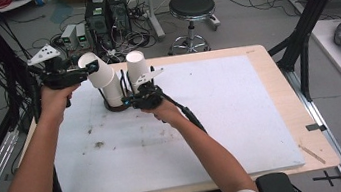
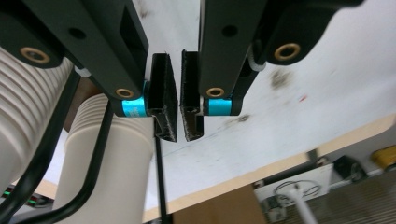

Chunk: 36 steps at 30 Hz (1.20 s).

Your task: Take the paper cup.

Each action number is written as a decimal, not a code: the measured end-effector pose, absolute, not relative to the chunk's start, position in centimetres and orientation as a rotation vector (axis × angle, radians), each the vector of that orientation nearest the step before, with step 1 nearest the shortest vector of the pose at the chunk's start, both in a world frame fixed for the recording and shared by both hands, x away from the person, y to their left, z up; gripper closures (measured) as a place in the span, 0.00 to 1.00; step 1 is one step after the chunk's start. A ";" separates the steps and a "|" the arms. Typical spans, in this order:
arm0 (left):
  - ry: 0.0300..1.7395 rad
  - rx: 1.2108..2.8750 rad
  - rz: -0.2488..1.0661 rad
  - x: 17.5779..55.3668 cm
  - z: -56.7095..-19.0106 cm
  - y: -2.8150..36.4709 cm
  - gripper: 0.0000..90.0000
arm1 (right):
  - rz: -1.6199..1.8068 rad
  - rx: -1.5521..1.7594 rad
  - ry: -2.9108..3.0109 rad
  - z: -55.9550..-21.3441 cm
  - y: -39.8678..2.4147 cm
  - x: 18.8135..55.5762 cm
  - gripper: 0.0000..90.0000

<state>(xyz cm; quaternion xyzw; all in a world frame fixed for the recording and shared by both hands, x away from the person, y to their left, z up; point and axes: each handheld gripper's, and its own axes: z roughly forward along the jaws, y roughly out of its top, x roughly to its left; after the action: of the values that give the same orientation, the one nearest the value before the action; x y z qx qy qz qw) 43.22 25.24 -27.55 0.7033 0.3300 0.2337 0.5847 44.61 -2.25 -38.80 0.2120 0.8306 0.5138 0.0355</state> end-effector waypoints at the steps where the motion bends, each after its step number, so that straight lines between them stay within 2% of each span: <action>1: 0.762 1.648 0.539 43.0 -27.4 25.2 0.39 | 1.576 0.633 2.566 -38.6 -2.7 44.4 0.95; 14: 0.658 1.715 0.461 39.8 -27.8 23.0 0.39 | 1.637 0.616 2.512 -36.2 -11.9 42.8 0.78; 19: 0.663 1.721 0.425 39.3 -29.1 22.4 0.39 | 1.668 0.646 2.442 -35.9 -15.7 42.5 0.77; 22: 0.655 1.727 0.415 38.8 -29.4 21.9 0.39 | 1.701 0.674 2.421 -35.9 -17.5 42.2 0.73; 36: 0.614 1.729 0.410 36.6 -29.8 19.5 0.39 | 1.506 0.911 2.171 -37.6 -24.7 39.1 0.32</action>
<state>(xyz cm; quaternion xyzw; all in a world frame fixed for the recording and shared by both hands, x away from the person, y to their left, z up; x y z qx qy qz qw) 36.55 19.48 -29.84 0.7428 0.2636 0.1761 0.5897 39.11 -24.73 -37.56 0.3212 0.7651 0.5308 0.1724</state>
